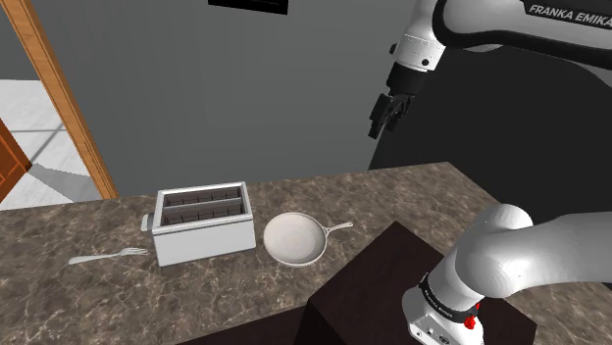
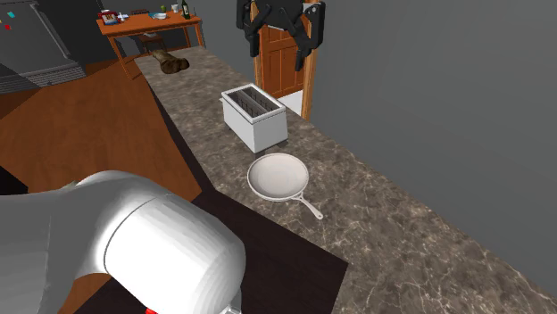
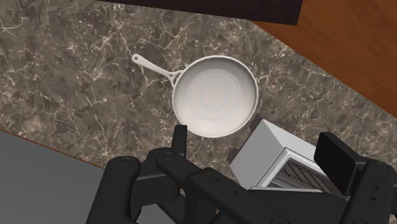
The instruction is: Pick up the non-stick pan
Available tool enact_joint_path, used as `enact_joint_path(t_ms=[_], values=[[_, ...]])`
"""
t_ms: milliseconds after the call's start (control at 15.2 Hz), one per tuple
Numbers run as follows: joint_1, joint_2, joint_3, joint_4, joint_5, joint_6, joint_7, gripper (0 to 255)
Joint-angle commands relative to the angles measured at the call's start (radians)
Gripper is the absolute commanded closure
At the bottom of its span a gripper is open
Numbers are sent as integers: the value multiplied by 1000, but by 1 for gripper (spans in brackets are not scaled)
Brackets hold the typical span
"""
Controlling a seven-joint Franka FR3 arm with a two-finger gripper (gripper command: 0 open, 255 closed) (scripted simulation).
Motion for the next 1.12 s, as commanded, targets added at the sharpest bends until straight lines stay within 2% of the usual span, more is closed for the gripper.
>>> enact_joint_path(t_ms=[0, 528, 1056], values=[[0, 0, 0, 0, 0, 0, 0, 0], [-15, 20, -107, -252, 38, 298, -110, 0], [12, 184, -235, -409, 133, 626, -276, 0]])
